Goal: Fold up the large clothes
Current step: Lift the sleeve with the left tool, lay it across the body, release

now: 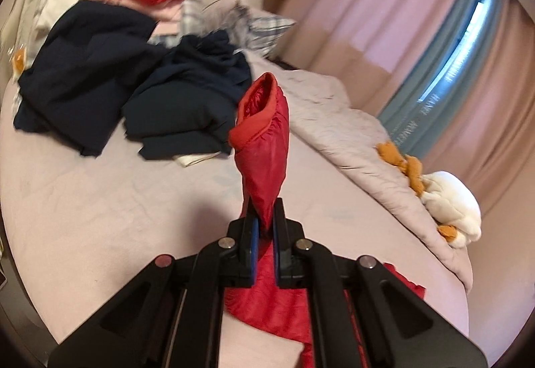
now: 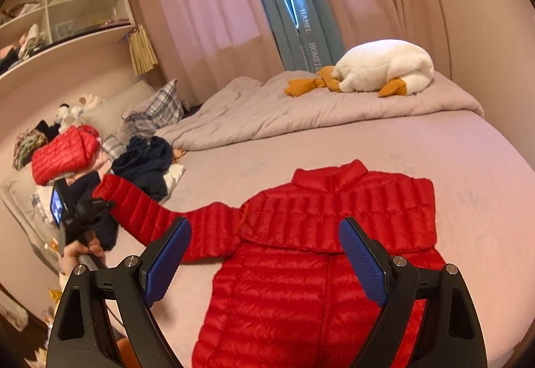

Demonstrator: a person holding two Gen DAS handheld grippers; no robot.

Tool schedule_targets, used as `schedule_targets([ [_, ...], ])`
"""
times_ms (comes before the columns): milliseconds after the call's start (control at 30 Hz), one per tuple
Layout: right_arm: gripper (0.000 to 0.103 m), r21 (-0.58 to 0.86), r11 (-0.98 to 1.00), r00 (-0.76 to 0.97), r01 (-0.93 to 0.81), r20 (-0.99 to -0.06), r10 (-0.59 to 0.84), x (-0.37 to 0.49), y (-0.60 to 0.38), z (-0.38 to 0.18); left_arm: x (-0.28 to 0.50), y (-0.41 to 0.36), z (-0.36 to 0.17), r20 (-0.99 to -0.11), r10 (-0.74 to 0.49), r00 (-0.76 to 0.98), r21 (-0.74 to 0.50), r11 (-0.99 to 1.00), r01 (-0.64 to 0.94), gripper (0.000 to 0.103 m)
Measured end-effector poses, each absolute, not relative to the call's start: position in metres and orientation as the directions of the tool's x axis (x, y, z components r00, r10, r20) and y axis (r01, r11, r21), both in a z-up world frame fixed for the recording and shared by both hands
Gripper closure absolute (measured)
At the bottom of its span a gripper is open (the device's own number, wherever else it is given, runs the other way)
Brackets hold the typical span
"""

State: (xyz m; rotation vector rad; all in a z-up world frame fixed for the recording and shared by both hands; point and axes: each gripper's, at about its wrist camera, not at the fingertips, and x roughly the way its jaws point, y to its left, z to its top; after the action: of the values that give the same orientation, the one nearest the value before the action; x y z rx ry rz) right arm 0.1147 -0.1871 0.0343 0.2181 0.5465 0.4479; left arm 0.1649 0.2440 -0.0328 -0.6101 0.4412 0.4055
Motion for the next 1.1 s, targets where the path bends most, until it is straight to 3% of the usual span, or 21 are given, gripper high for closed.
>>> schedule_targets([
  [433,0.014,0.362,0.883,0.782,-0.300,-0.436,0.445,0.110,-0.216,0.029,0.162,0.169,0.024,-0.396,0.133,0.908,-0.397,0.867,-0.300,0.097],
  [1100,0.014,0.362,0.906,0.797,-0.219,-0.469,0.380,0.107,-0.239,0.018,0.164,0.073,0.045,-0.360,-0.134,0.923,-0.327,0.945,0.009,0.097],
])
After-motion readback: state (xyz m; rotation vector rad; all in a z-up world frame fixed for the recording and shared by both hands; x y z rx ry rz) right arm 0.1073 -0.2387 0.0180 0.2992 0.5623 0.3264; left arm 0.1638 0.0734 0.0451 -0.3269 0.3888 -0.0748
